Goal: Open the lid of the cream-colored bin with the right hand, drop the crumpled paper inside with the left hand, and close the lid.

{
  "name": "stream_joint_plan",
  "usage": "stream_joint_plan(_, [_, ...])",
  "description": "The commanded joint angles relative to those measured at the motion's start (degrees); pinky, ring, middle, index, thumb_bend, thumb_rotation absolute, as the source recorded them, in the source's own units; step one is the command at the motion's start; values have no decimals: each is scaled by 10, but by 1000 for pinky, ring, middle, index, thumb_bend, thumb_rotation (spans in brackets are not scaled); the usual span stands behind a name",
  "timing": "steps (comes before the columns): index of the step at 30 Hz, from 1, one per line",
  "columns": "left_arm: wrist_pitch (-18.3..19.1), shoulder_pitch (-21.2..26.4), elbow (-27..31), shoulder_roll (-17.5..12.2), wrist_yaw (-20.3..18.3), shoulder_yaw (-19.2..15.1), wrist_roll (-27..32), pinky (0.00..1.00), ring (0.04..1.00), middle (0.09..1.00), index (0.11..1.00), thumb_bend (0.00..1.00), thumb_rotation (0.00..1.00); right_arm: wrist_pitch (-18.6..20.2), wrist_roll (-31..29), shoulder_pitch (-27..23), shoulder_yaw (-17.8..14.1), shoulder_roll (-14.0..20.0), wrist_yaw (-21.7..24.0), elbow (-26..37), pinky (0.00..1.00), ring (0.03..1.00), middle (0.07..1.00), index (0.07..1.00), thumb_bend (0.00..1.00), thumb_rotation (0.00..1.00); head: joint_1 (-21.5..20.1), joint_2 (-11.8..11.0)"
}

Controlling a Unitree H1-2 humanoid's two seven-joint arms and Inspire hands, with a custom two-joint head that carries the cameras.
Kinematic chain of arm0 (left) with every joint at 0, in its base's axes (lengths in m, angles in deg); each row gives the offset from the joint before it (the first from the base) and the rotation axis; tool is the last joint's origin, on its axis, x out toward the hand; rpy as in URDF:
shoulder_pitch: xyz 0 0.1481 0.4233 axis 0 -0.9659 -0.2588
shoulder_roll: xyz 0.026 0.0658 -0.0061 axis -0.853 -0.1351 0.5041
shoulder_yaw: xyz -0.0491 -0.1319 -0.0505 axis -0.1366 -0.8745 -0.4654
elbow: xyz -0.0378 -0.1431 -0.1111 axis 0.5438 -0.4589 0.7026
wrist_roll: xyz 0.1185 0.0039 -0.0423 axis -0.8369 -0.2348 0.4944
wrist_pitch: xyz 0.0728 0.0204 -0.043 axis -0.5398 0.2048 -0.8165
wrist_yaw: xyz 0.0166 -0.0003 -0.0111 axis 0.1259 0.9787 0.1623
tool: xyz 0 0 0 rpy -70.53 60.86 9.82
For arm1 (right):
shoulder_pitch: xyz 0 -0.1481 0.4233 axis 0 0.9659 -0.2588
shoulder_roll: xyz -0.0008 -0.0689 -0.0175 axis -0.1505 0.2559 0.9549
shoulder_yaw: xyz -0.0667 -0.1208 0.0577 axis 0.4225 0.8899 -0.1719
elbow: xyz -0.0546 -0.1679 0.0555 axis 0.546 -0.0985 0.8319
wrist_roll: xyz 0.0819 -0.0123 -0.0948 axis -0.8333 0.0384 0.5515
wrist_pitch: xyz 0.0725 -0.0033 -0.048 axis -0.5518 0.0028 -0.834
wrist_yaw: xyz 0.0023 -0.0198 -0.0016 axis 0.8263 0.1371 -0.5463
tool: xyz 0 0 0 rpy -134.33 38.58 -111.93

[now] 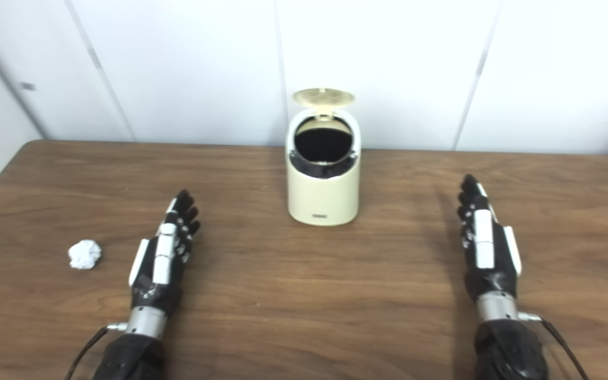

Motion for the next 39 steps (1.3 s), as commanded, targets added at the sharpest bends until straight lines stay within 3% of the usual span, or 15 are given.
stream_joint_plan(1, [-6,-16,-1,8,4,4,-5,1000,1000,996,1000,455,868,-29,-11,-4,-6,7,10,-11,1000,981,971,949,568,944,0,0])
stream_joint_plan(12, [-2,-15,-6,20,10,9,-12,1000,1000,999,1000,489,828,-27,-21,-1,-12,5,8,-6,1000,964,956,933,549,953,60,-15])
stream_joint_plan(23, [-19,-8,-28,30,9,14,-18,1000,1000,999,1000,464,776,25,-21,13,-12,0,-6,56,974,935,928,919,499,986,100,-28])
stream_joint_plan(30, [4,-8,-20,29,32,24,-71,1000,999,980,1000,505,766,46,-15,15,-6,-4,-10,78,988,938,927,918,506,997,104,-32])
stream_joint_plan(32, [14,-9,-5,21,44,35,-121,1000,996,977,1000,489,750,47,-17,15,-4,-3,-6,78,996,948,939,930,508,1000,104,-32])
stream_joint_plan(34, [29,-7,18,15,52,42,-154,1000,994,974,1000,481,695,49,-18,14,-3,-3,-5,80,998,952,947,937,499,1000,102,-32])
stream_joint_plan(36, [43,-4,42,13,58,43,-176,975,976,965,1000,566,396,53,-21,14,-3,-3,-4,81,1000,958,954,941,493,1000,102,-32])
stream_joint_plan(39, [74,3,83,-3,63,52,-241,925,934,940,971,718,204,57,-17,12,-4,-4,-9,83,1000,960,952,936,496,1000,102,-32])
